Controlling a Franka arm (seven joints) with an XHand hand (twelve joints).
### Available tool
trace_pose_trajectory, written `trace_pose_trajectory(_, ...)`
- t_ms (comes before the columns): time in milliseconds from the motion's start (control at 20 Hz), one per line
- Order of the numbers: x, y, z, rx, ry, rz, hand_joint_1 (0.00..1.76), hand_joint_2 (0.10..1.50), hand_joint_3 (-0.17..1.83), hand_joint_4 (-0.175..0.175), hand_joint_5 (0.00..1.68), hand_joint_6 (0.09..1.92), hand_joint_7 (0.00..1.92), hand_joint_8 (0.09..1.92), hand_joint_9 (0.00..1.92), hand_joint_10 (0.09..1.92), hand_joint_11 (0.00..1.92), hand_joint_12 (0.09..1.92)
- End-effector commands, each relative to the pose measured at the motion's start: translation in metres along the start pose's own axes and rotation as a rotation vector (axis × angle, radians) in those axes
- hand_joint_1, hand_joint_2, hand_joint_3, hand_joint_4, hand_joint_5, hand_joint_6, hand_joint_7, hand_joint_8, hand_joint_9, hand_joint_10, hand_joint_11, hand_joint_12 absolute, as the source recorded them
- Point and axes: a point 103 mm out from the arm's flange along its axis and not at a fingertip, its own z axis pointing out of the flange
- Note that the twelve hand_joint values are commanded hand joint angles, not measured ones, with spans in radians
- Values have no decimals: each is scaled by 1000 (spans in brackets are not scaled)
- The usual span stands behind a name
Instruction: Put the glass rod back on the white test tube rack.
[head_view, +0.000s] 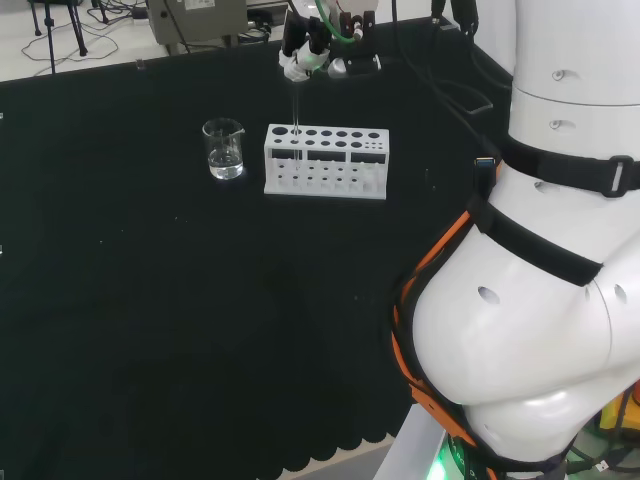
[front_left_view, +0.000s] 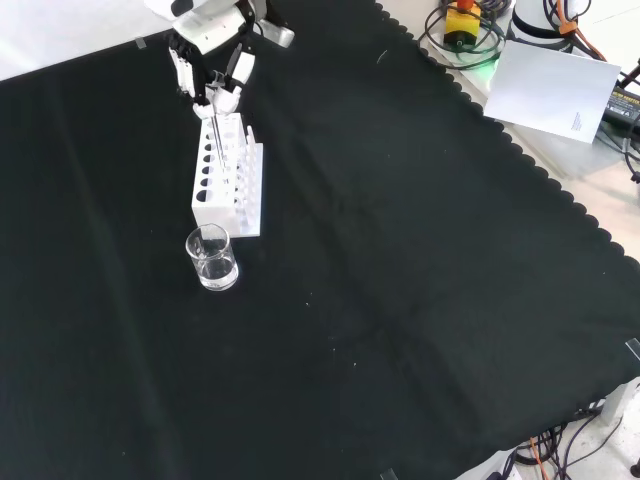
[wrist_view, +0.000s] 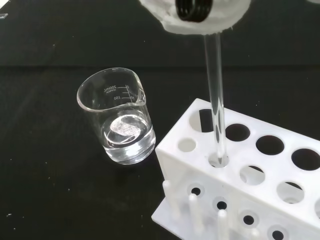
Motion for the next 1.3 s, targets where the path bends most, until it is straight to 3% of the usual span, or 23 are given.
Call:
trace_pose_trajectory(50,-4,-2,5,6,13,4,1305,1029,1,-175,1286,141,1189,979,1709,656,1473,945)
trace_pose_trajectory(550,-5,-2,7,18,27,1,1305,1026,0,-175,1285,149,1202,955,1718,661,1484,949)
trace_pose_trajectory(750,-5,-1,5,70,37,-9,1310,1013,-16,-175,1290,180,1274,819,1726,648,1513,940)
trace_pose_trajectory(900,-4,1,6,100,41,-10,1315,1054,-148,-175,1212,411,1405,518,1739,593,1560,879)
trace_pose_trajectory(1000,-1,1,10,107,42,-15,1310,1074,-168,-175,1124,595,1406,485,1740,570,1585,847)
trace_pose_trajectory(1100,1,2,11,99,43,-19,1376,1033,-174,-175,969,763,1436,326,1736,563,1604,828)
trace_pose_trajectory(1300,2,2,9,92,40,-23,1411,1008,-175,-175,821,885,1477,180,1738,566,1639,823)
